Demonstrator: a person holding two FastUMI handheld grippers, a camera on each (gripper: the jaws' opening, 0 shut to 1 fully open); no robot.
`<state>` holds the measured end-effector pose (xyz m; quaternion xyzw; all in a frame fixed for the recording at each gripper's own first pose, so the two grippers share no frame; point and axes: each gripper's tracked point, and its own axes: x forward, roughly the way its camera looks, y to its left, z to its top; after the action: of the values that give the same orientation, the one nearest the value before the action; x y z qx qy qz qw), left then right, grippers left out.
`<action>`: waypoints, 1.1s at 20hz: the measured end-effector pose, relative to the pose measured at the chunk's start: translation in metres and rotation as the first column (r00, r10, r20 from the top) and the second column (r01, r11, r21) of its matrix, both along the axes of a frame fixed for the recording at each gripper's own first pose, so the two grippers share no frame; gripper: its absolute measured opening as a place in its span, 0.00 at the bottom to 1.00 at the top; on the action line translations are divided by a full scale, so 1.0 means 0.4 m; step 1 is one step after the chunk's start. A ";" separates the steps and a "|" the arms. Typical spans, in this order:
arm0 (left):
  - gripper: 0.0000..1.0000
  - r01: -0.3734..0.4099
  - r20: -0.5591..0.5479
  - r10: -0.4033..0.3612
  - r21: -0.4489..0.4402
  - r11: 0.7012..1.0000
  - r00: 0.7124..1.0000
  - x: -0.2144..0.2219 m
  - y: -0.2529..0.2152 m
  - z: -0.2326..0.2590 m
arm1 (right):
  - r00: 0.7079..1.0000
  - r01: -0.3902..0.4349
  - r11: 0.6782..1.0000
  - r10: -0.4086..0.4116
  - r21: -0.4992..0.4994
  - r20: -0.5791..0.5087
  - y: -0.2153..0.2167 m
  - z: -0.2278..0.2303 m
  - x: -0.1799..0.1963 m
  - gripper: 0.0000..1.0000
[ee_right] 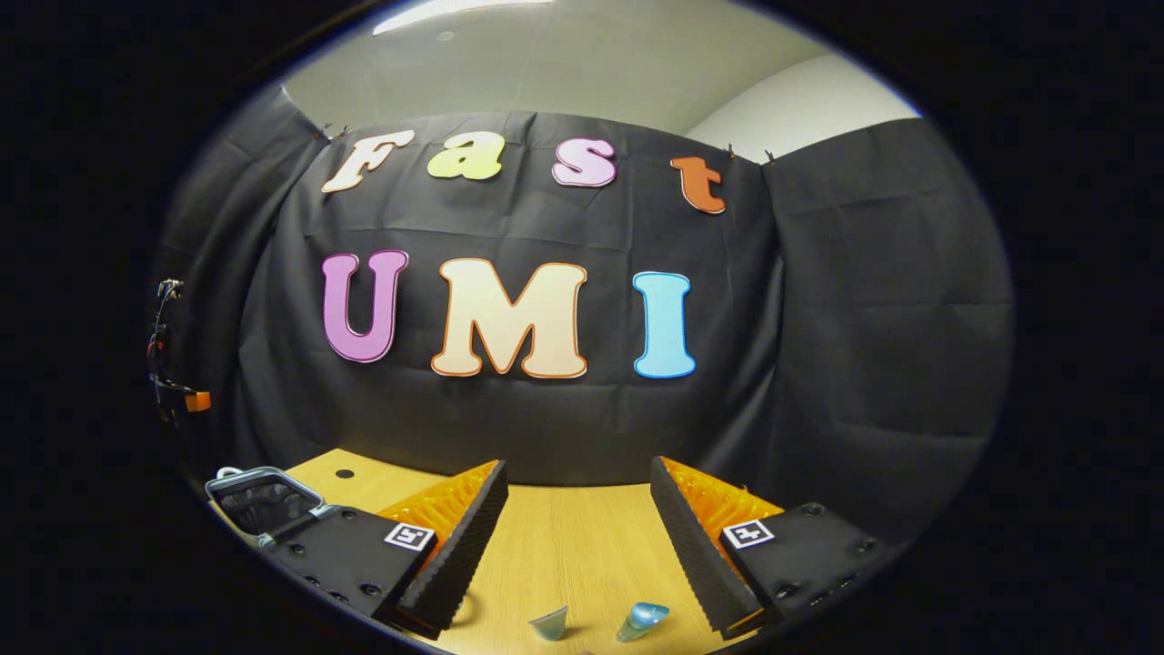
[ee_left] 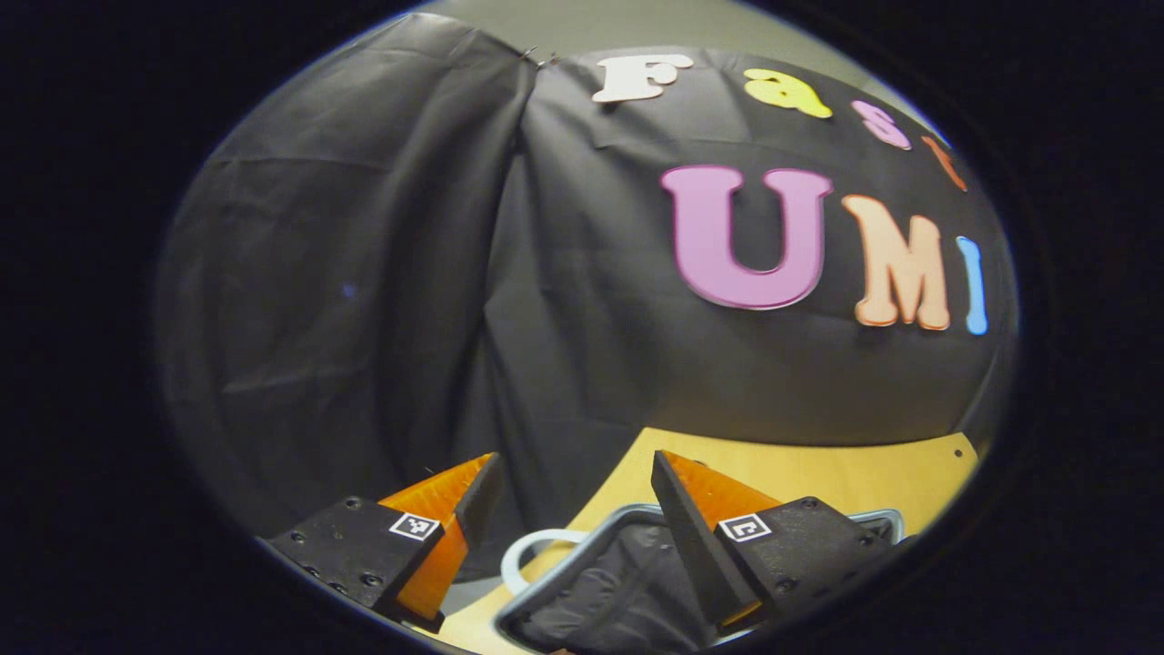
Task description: First open the suitcase, pack the skin care products into it, and then close the suitcase.
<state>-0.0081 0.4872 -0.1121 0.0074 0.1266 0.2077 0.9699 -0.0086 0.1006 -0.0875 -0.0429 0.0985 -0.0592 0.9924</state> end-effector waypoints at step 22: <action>0.94 0.565 -0.034 -0.574 -0.136 0.814 0.818 -0.014 -1.156 -0.061 | 0.995 -0.095 0.994 0.095 0.051 -0.005 -0.312 -0.010 -0.069 0.99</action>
<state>-0.0138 0.0248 -0.1367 -0.0056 0.1661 -0.1005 0.9810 -0.0360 -0.0243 -0.0915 -0.0226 0.1015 -0.0092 0.9945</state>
